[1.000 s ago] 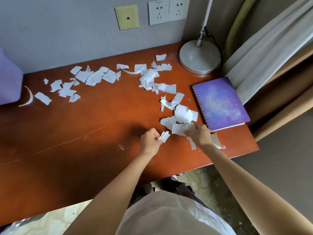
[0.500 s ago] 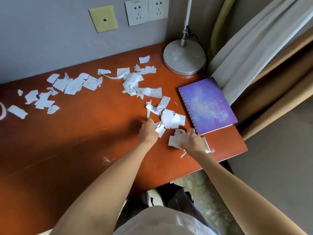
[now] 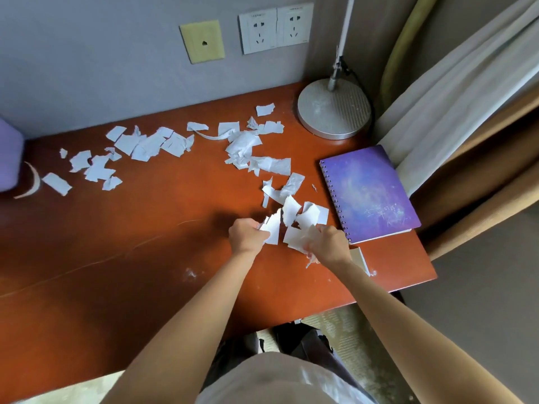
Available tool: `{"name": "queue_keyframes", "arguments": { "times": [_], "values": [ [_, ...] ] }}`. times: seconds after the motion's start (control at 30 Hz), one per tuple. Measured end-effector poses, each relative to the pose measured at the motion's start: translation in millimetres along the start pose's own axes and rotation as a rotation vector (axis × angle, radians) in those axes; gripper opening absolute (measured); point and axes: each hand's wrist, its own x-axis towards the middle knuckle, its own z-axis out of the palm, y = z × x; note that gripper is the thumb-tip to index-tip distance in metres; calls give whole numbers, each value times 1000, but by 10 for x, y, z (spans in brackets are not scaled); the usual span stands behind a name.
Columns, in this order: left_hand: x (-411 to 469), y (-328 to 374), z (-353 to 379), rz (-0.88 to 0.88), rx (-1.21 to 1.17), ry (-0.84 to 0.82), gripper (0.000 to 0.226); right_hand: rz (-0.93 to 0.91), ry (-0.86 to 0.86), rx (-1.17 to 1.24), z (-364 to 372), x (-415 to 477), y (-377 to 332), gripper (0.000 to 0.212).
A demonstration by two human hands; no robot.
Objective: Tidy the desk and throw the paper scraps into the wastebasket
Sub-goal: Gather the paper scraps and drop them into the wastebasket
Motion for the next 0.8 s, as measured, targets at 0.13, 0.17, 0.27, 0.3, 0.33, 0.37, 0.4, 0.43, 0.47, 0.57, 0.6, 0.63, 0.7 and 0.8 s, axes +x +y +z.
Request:
{"name": "queue_keyframes", "arguments": {
  "times": [0.13, 0.17, 0.27, 0.3, 0.33, 0.37, 0.4, 0.43, 0.47, 0.57, 0.6, 0.63, 0.7, 0.8],
  "values": [
    [-68, -118, -191, -54, -110, 82, 20, -68, -72, 12, 40, -8, -189, 14],
    [-89, -137, -244, -73, -127, 93, 19, -87, -63, 44, 58, -10, -244, 13],
    [-135, -196, -438, -115, -168, 149, 7, -140, -99, 71, 126, -9, -417, 29],
    [-151, -238, -510, -141, -196, 173, 19, -176, -106, 66, 132, -31, -489, 33],
    [-171, -265, -578, -156, -201, 189, 26, -181, -125, 105, 132, -57, -541, 31],
    [-194, -308, -671, -178, -237, 215, 22, -209, -142, 141, 138, -99, -619, 27],
    [-222, -348, -770, -198, -262, 250, 13, -219, -160, 149, 160, -122, -687, 27],
    [-242, -398, -859, -214, -298, 289, 8, -244, -157, 132, 165, -167, -755, 28],
    [-273, -468, -971, -229, -329, 335, 9, -260, -161, 116, 219, -188, -859, 25],
    [-387, -734, -1301, -243, -397, 442, 9, -372, -107, 103, 405, -336, -1248, 30],
    [-445, -854, -1444, -257, -424, 480, 10, -404, -114, 106, 486, -439, -1411, 32],
    [-502, -981, -1593, -269, -450, 519, 13, -435, -136, 105, 570, -548, -1569, 31],
    [-605, -1306, -1858, -302, -508, 585, 22, -475, -205, 133, 768, -806, -1864, 26],
    [-731, -1576, -2072, -312, -535, 616, 22, -484, -280, 200, 971, -1002, -2118, 14]
  ]
}}
